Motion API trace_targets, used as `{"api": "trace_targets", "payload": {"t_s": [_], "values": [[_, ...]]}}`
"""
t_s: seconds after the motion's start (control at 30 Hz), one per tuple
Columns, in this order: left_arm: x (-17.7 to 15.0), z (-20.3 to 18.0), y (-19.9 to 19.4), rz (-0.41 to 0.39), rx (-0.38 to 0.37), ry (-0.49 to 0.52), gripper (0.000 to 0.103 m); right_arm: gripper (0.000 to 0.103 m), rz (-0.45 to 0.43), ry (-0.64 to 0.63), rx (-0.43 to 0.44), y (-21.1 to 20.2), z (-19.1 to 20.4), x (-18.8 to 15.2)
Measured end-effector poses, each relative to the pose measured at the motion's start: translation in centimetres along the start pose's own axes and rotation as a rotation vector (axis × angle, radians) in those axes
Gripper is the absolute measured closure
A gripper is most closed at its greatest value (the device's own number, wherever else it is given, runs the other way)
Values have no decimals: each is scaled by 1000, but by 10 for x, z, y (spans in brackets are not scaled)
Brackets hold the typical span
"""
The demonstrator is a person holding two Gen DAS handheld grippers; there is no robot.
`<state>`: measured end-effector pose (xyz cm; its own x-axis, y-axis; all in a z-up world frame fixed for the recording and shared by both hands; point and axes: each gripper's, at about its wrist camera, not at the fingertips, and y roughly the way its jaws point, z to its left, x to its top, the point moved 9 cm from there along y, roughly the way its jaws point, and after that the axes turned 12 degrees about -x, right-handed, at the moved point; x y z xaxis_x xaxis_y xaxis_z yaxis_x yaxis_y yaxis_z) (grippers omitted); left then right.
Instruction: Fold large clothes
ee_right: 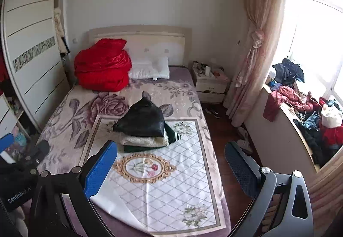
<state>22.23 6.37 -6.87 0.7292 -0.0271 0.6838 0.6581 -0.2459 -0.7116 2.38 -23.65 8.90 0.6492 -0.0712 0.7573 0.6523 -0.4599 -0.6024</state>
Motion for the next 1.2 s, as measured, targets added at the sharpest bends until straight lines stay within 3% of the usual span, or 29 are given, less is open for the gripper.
{"api": "trace_targets", "payload": {"t_s": [0.13,0.53,1.2], "values": [[3,-2,-11,-11,42,11,0,1,-26,-13,-14,-16,-9,11],[14,-8,-35,-62,33,-1,0,1,-54,-10,12,-40,-21,34],[13,-11,-41,-58,32,1,0,1,-41,-12,26,-40,-27,29]]}}
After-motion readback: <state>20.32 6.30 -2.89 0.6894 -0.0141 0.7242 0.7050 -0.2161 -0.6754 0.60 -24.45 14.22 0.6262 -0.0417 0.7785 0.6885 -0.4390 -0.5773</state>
